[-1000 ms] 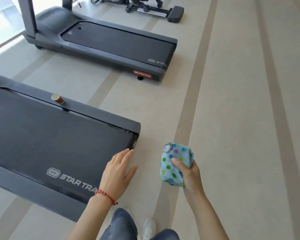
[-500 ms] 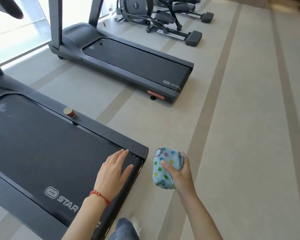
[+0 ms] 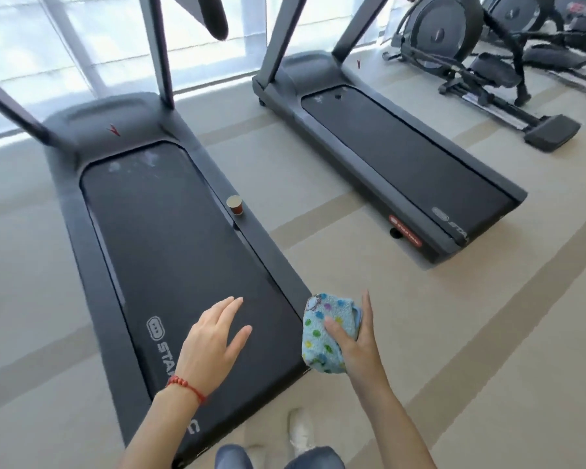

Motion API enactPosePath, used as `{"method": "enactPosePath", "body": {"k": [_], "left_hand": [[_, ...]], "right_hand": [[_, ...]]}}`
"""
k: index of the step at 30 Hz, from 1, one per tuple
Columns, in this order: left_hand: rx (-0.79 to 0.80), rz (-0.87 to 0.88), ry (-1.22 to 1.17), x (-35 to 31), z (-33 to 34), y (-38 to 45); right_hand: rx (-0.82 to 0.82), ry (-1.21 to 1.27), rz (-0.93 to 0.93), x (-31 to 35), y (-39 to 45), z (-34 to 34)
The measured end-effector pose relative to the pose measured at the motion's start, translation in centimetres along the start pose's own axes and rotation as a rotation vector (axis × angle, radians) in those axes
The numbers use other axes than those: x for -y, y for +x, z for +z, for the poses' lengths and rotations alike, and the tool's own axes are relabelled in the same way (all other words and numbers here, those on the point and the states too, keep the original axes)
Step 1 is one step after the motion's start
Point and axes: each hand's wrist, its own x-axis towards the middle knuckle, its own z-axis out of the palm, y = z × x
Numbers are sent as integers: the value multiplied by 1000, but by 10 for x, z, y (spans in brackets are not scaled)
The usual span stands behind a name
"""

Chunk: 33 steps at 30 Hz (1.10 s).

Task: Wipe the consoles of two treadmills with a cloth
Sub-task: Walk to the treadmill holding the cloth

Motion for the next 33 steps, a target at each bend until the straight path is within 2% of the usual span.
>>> {"method": "enactPosePath", "body": {"k": [7,16,27,33], "left_hand": [[-148,-262,-11,-12,-12,-3],[-275,-401,36,11,-46,10],[-304,-437,73,85,-81,94],[-271,-438,58,137,-149,159]], "right_hand": [[269,-161,46,31,59,11],[474,-224,53,50,94,70],[527,-262,-15,78,169,174],[512,-271,-16,128,205,266]]}}
